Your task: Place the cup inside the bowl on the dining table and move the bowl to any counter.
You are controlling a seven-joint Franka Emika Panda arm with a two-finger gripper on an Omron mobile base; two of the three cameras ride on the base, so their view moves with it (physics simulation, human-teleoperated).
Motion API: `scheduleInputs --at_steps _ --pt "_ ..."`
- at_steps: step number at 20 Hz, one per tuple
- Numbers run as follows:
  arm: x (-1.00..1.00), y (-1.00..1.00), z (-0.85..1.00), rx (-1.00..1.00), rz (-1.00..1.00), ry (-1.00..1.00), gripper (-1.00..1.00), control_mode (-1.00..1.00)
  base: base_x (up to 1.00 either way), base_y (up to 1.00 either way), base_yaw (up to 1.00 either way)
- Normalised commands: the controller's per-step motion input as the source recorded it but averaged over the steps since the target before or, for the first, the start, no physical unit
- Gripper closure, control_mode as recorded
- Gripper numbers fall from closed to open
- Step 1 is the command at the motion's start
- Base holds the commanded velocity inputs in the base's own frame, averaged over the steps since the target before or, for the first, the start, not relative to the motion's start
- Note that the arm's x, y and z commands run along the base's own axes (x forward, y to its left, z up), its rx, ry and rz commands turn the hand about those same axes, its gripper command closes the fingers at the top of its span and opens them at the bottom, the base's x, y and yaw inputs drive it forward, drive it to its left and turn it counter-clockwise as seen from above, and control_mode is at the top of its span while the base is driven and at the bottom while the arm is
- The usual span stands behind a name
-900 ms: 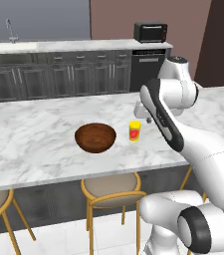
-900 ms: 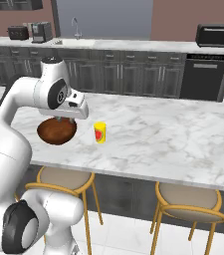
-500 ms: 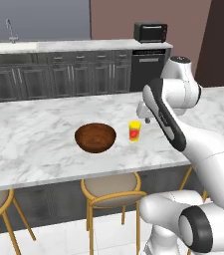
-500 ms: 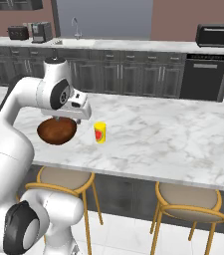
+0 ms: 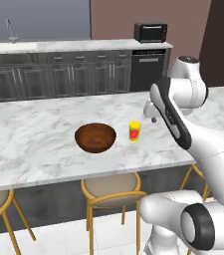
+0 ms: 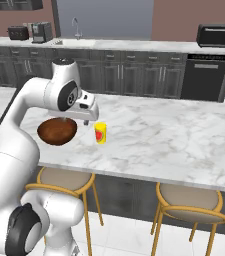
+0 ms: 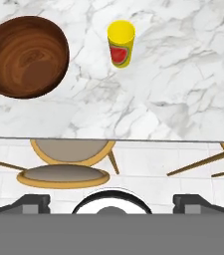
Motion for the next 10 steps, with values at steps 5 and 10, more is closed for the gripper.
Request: scheduleInputs --at_steps 5,10 --pt "0.32 -0.17 0.00 0.00 0.00 -0.01 -1.00 -1.00 0.00 0.00 0.00" --pt "0.44 -0.08 0.00 0.00 0.00 0.00 -1.00 -1.00 0.00 0.00 0.00"
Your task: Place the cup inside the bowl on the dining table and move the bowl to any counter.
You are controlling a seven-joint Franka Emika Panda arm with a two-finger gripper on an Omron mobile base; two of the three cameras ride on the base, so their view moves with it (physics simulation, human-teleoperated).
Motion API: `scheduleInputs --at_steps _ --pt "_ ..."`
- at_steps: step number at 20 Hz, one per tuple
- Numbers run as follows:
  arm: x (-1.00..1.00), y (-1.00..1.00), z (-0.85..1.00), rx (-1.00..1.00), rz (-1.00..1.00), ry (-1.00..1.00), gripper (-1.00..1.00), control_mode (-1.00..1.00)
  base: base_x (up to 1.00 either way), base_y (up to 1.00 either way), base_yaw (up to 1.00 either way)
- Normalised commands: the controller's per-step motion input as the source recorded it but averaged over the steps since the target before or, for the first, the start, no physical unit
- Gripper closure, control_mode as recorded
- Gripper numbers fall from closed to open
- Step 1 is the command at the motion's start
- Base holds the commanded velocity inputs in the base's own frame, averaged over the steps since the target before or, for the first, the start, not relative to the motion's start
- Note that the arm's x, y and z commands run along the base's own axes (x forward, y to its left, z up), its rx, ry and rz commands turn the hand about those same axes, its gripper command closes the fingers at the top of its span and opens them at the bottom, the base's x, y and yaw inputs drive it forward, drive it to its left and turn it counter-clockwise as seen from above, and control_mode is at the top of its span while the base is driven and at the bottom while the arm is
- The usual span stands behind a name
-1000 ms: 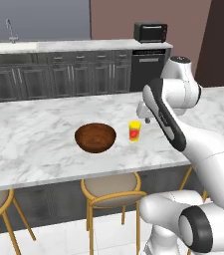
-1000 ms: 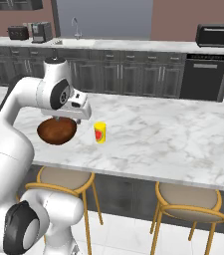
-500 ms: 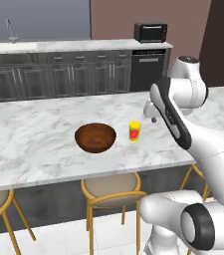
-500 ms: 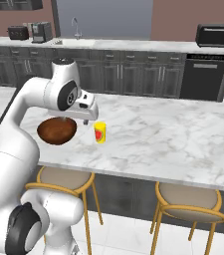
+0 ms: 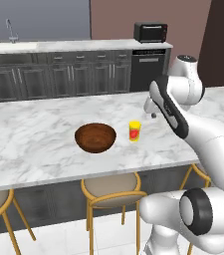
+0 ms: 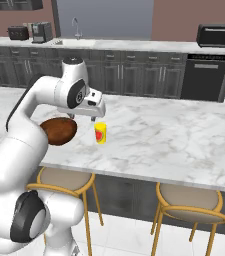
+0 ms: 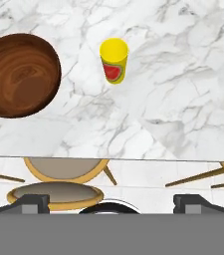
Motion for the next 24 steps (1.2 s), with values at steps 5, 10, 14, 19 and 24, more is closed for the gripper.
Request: scheduleInputs --at_steps 5,10,14,19,24 --pt "0.55 -0.06 0.00 0.00 0.00 0.00 -1.00 -1.00 0.00 0.00 0.00" --pt "0.33 -0.05 0.00 0.00 0.00 0.00 -1.00 -1.00 0.00 0.00 0.00" --pt "0.21 0.00 0.00 0.00 0.00 0.00 -1.00 -1.00 0.00 0.00 0.00" --pt "0.30 0.00 0.00 0.00 0.00 0.00 -1.00 -1.00 0.00 0.00 0.00" --pt "0.26 0.00 -0.03 0.01 0.00 0.00 -1.00 -1.00 0.00 0.00 0.00"
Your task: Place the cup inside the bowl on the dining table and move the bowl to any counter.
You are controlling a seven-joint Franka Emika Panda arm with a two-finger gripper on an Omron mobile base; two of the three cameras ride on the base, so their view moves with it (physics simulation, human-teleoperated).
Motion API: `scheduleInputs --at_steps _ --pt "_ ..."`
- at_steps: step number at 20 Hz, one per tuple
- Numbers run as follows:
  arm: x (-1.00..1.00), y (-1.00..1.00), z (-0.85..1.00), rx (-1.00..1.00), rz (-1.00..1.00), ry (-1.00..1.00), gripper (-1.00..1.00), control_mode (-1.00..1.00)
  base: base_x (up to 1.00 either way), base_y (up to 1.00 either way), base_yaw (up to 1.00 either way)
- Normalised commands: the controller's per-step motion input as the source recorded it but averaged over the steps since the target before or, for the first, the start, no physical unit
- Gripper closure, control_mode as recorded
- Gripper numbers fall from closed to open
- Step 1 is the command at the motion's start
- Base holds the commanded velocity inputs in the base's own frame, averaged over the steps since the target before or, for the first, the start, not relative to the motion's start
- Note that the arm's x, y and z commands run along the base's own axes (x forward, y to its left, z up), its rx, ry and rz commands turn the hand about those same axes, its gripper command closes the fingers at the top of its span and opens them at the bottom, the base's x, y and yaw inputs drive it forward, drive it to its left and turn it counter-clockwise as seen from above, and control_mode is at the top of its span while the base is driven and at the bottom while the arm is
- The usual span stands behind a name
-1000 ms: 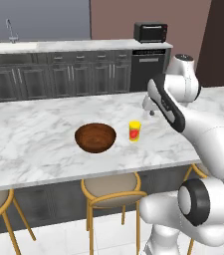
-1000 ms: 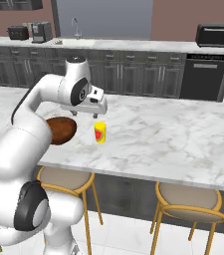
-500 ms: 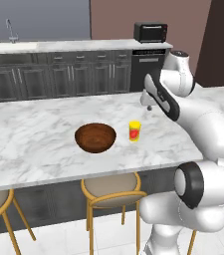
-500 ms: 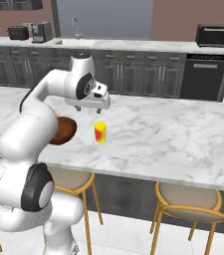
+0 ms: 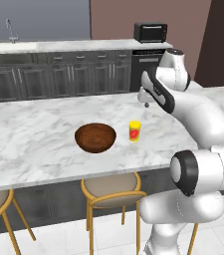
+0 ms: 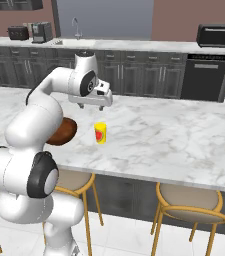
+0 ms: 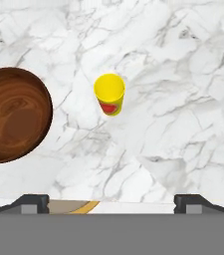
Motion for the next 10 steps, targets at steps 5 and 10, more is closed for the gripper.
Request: scheduleInputs --at_steps 5,10 --pt "0.18 0.00 -0.06 0.01 0.00 -0.02 -1.00 -1.00 0.00 0.00 0.00" --pt "0.13 0.00 -0.17 0.05 0.00 -0.04 -1.00 -1.00 0.00 0.00 0.00"
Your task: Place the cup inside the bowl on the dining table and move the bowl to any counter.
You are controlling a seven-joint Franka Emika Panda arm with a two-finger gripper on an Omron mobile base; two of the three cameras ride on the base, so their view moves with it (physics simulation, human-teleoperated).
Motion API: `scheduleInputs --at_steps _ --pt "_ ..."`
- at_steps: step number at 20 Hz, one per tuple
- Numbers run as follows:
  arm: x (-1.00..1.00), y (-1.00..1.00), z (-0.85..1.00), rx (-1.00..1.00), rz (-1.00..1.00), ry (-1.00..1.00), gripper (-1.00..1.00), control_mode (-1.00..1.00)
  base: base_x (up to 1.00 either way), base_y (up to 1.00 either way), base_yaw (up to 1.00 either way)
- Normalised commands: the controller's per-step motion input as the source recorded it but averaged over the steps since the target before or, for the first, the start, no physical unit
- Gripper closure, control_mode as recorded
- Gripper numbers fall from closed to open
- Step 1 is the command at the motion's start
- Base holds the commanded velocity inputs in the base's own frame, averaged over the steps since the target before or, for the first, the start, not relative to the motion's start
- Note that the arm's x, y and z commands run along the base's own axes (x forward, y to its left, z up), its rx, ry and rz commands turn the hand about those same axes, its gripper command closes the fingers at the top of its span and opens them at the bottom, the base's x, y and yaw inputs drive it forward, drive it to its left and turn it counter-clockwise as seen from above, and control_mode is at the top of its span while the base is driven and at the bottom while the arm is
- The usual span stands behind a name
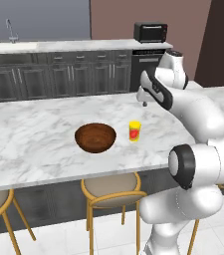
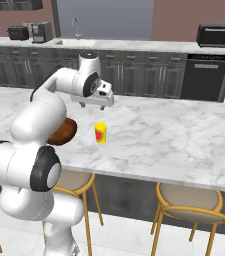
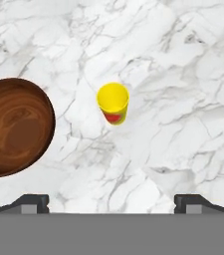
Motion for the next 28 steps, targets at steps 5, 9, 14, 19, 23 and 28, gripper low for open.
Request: scheduleInputs --at_steps 5,9,14,19,23,28 --pt "0.00 0.00 -0.20 0.08 0.00 -0.04 -1.00 -1.00 0.00 0.00 0.00" --pt "0.09 0.00 -0.13 0.03 0.00 0.00 -1.00 -1.00 0.00 0.00 0.00" --pt "0.15 0.00 -0.09 0.01 0.00 0.00 -1.00 -1.00 0.00 0.00 0.00" --pt "0.09 -0.12 -0.01 0.00 0.00 0.01 -1.00 -1.00 0.00 0.00 0.00" --pt "0.26 -0.20 -0.07 0.00 0.00 0.02 -1.00 -1.00 0.00 0.00 0.00" --pt "0.20 -0.14 -0.05 0.00 0.00 0.00 -1.00 -1.00 0.00 0.00 0.00"
